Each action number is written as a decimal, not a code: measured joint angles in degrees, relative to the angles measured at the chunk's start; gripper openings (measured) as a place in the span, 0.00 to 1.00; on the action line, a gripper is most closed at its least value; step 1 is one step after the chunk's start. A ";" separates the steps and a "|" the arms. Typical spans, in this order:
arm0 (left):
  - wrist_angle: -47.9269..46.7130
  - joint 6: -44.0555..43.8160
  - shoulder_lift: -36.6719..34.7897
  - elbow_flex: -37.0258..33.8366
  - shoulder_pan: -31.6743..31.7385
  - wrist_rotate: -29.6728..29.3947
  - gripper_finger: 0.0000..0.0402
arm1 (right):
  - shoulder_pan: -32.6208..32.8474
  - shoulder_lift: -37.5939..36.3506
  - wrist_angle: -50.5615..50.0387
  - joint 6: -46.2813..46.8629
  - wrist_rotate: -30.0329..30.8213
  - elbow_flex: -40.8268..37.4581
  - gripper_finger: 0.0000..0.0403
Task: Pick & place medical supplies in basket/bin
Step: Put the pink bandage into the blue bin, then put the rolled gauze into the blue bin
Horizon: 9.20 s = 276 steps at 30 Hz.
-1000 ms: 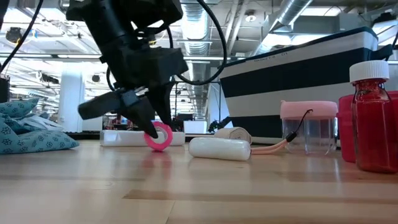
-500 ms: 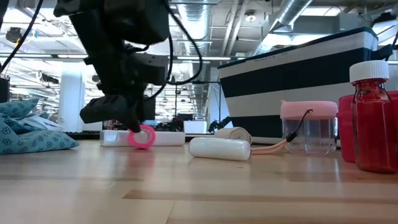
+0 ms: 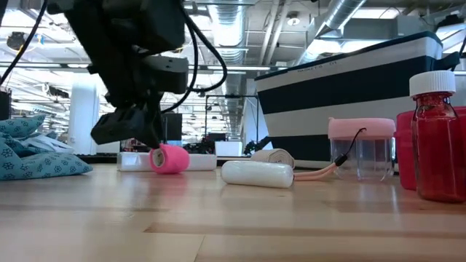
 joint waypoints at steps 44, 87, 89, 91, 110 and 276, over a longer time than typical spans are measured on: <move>31.56 19.59 -14.49 -6.74 -0.89 -7.42 0.01 | 1.91 3.18 -2.00 5.86 0.22 0.31 0.55; 35.50 53.86 17.64 53.62 38.22 30.14 0.36 | 12.97 -5.07 -65.97 50.88 21.00 13.79 0.55; 36.34 55.95 17.31 53.54 38.03 25.84 0.38 | 12.30 -5.07 -65.78 50.89 21.00 13.79 0.55; 37.40 57.81 16.30 53.73 37.62 22.36 0.39 | 11.30 -5.06 -65.49 50.61 20.97 13.79 0.55; 12.23 59.25 -8.68 62.60 29.86 15.34 0.36 | 5.56 -2.19 -41.69 32.41 10.89 13.79 0.39; -36.36 25.75 -21.00 54.23 28.09 17.44 0.36 | 11.50 19.28 -73.61 49.16 34.81 37.47 0.13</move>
